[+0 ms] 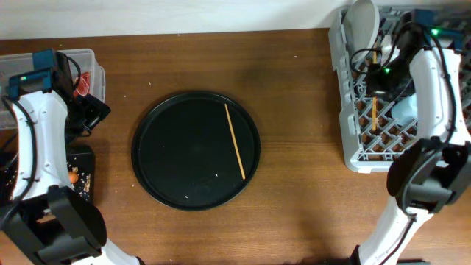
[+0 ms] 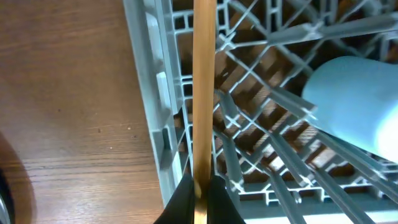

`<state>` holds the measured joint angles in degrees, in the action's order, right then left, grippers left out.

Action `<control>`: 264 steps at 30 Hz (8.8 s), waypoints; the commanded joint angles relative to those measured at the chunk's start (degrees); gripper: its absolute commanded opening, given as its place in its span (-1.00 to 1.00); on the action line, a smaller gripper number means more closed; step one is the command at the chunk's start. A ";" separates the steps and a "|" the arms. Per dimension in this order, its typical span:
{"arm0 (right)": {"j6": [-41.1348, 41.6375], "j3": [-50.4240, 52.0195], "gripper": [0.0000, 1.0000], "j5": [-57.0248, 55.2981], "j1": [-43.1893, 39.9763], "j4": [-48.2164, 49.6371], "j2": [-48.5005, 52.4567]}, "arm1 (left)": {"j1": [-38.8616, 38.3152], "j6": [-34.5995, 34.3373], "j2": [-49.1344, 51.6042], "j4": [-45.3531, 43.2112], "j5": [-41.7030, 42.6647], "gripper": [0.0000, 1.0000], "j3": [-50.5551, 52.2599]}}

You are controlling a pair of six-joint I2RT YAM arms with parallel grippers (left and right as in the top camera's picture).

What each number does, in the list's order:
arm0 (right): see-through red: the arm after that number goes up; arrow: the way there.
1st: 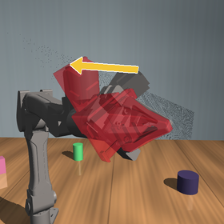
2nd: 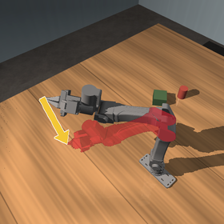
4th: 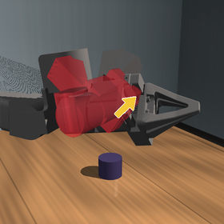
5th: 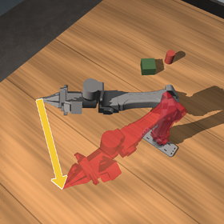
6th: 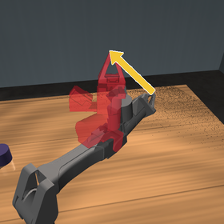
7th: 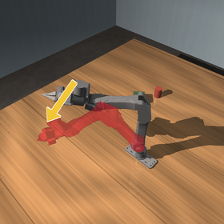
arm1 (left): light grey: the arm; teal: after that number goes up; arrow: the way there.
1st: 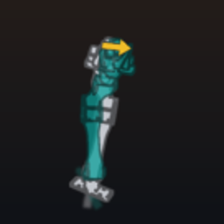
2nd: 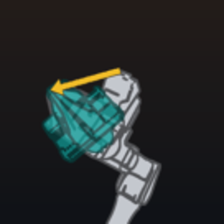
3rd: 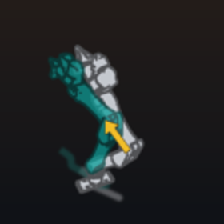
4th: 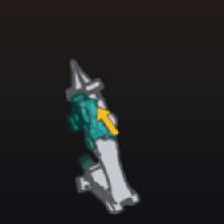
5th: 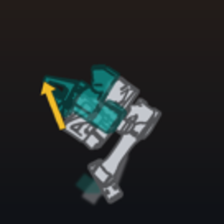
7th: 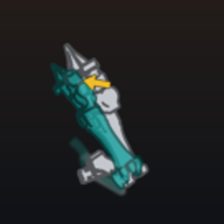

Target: Sort waste into correct bins and load items into the dishwasher rack

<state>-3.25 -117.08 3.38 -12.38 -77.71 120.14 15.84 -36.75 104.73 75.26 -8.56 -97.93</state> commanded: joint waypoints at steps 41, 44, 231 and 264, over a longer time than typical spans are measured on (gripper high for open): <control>27.76 -1.77 -0.17 -2.62 48.35 9.42 19.39 | 0.09 -0.59 -0.68 0.07 -0.24 0.98 -0.26; 27.78 -1.57 -0.31 -2.78 48.37 9.66 20.83 | 0.09 -0.59 -0.68 0.07 -0.24 0.98 -0.26; 3.89 116.76 0.97 1.05 12.35 73.57 -119.95 | -13.55 39.41 -104.13 -70.53 6.84 0.98 97.39; 3.89 116.76 0.97 1.05 12.35 73.57 -119.95 | -13.29 39.43 -104.43 -70.53 7.32 0.98 97.39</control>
<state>0.99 -1.37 4.95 0.38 -4.32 0.62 2.37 1.76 0.84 4.80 -1.89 -0.95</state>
